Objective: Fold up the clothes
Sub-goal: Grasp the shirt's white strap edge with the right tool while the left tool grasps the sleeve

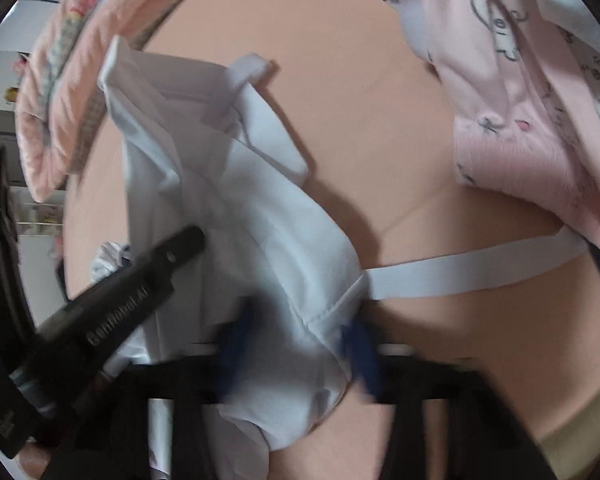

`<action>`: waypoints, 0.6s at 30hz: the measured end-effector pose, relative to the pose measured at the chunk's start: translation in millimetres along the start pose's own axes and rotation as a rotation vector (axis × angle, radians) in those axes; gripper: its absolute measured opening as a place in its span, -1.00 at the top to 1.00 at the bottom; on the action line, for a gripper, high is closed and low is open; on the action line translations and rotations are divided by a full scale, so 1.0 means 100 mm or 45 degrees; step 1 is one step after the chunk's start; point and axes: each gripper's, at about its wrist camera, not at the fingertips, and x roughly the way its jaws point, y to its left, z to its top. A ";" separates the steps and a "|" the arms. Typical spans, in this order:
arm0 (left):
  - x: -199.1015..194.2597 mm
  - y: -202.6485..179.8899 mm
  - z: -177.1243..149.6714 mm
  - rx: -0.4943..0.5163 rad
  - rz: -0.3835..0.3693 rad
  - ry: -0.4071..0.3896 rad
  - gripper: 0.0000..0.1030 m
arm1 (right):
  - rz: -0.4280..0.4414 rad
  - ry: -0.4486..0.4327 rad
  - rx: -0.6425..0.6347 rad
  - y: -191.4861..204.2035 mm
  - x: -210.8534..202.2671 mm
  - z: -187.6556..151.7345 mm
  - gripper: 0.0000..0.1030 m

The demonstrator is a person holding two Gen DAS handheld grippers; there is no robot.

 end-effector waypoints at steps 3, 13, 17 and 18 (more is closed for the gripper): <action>-0.01 0.07 -0.01 -0.037 -0.027 -0.006 0.81 | 0.096 0.061 0.028 -0.08 0.14 0.01 0.82; -0.18 0.13 -0.04 -0.020 -0.016 -0.065 0.91 | 0.046 -0.015 -0.089 0.08 0.02 -0.01 0.85; -0.25 0.24 0.01 -0.073 -0.046 -0.076 0.91 | 0.032 -0.055 -0.171 0.23 -0.07 0.01 0.85; -0.26 0.29 0.03 -0.100 -0.068 -0.079 0.92 | 0.029 -0.063 -0.185 0.25 -0.09 0.02 0.85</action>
